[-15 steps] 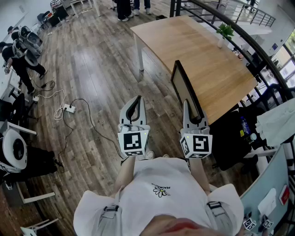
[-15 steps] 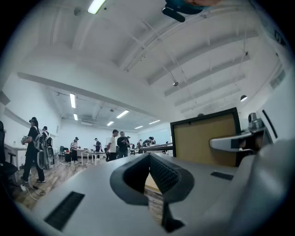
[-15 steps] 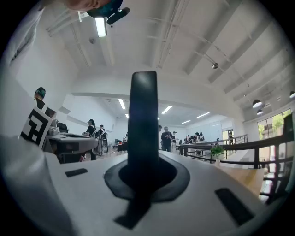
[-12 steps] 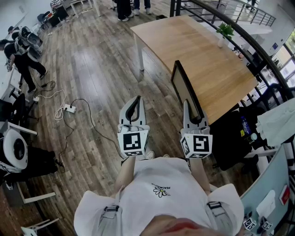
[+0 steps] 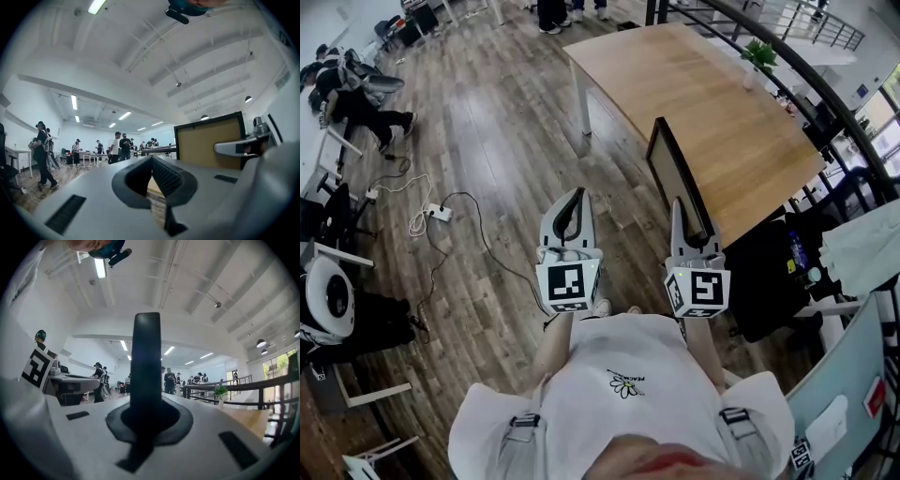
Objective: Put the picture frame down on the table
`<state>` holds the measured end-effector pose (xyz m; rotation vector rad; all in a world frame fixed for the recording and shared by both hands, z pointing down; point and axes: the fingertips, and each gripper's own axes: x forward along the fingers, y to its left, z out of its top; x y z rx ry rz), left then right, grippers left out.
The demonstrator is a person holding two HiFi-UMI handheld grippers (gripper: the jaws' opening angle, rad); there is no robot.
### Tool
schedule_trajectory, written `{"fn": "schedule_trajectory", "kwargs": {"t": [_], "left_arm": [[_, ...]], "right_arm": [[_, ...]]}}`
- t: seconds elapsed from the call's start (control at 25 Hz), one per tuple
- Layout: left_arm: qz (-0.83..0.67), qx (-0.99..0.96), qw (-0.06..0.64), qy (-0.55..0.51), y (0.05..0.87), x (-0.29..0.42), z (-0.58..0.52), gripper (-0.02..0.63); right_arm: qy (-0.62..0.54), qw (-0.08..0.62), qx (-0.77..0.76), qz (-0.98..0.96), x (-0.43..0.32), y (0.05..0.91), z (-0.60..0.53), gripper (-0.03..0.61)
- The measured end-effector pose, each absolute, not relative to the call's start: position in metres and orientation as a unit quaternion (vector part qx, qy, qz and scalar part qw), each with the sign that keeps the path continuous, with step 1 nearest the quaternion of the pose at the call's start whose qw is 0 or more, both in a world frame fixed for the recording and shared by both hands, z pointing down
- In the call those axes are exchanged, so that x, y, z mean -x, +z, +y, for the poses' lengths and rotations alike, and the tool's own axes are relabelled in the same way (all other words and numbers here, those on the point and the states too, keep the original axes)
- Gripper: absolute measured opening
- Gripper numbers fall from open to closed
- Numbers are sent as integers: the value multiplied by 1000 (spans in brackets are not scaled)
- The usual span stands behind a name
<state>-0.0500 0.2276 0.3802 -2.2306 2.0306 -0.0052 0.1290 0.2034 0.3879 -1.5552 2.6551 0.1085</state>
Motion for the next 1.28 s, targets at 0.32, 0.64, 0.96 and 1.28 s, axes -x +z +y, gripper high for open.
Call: {"fn": "schedule_trajectory", "kwargs": {"t": [0.32,0.64,0.96,1.28], "left_arm": [[674,736,56,-2,383,33,214,15],[673,738,54,-10,391,4,193,15],[676,735,53,-2,392,-10,160,15],[668,742,56,24,392,-10,101,15]], "right_arm": [[27,8,509,860,-151,405,190,17],[-3,15,511,860,-188,426,173,17],[-18,7,507,862,-210,443,154,17],[11,17,512,859,-216,433,111,17]]}}
